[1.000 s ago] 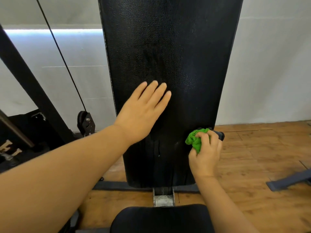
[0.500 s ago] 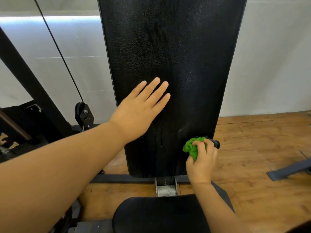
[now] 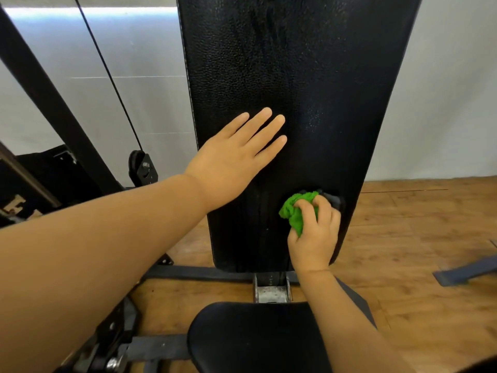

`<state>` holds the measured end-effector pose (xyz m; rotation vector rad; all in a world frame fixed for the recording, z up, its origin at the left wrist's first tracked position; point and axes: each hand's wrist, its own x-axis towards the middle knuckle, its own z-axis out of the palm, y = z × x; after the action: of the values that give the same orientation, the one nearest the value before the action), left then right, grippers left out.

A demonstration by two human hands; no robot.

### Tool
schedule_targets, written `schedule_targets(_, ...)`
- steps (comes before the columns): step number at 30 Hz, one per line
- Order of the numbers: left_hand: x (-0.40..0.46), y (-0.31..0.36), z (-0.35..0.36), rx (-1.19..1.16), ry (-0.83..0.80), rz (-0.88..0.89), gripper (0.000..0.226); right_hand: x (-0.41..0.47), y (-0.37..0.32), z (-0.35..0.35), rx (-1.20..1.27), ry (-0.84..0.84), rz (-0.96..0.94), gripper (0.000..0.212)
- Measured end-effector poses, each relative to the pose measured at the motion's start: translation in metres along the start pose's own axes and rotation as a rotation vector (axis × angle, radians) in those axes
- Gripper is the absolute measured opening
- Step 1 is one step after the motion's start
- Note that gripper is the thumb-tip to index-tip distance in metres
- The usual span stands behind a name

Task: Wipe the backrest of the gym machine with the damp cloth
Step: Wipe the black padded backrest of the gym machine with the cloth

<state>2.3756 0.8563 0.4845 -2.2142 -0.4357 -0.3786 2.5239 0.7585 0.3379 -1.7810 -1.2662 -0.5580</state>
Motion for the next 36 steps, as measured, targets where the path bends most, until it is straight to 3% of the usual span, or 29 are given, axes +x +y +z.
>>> schedule_targets(7,-0.002,-0.012,-0.005,-0.005,-0.036,0.08,0.06,-0.004,-0.011,-0.005,0.021,-0.076,0.097,0.045)
schedule_targets(10,-0.002,-0.018,-0.008,-0.001,-0.059,0.094,0.061,0.012,-0.02,-0.007,0.049,-0.033,0.013,0.034)
schedule_targets(19,0.002,-0.045,-0.016,-0.29,0.019,0.199,0.056,0.025,-0.047,0.008,0.066,0.057,0.001,0.033)
schedule_targets(21,0.004,-0.048,-0.019,-0.332,0.009,0.186,0.05,0.01,-0.039,0.011,0.054,0.016,-0.038,0.031)
schedule_targets(25,0.004,-0.053,-0.013,-0.376,0.025,0.186,0.05,-0.029,-0.029,0.01,-0.001,-0.181,-0.086,0.053)
schedule_targets(27,0.004,-0.054,-0.011,-0.387,0.015,0.173,0.038,-0.036,-0.031,0.01,-0.024,-0.226,-0.057,0.055)
schedule_targets(32,0.003,-0.052,-0.009,-0.461,-0.002,0.125,0.042,-0.033,-0.041,0.01,0.021,-0.208,0.043,0.047)
schedule_targets(36,0.004,-0.054,-0.008,-0.476,0.002,0.127,0.043,-0.009,-0.054,0.013,0.063,-0.122,-0.107,0.033)
